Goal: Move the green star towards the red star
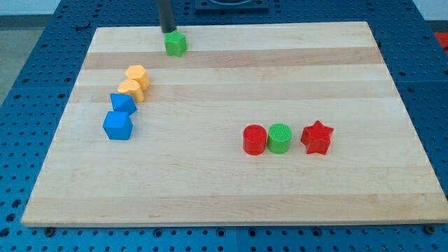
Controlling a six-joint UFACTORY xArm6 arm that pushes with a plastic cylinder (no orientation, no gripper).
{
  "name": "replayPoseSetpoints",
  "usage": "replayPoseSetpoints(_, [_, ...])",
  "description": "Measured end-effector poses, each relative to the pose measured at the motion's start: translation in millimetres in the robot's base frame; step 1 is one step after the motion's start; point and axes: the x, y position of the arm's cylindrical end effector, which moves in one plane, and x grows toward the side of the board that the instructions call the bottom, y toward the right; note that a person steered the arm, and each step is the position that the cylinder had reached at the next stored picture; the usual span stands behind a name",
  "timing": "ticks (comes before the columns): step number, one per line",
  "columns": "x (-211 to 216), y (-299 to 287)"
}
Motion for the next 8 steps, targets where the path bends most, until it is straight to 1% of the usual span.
replayPoseSetpoints(1, [20,-14])
replayPoseSetpoints(2, [46,6])
replayPoseSetpoints(4, [69,84])
replayPoseSetpoints(5, [68,95])
replayPoseSetpoints(8, [36,102])
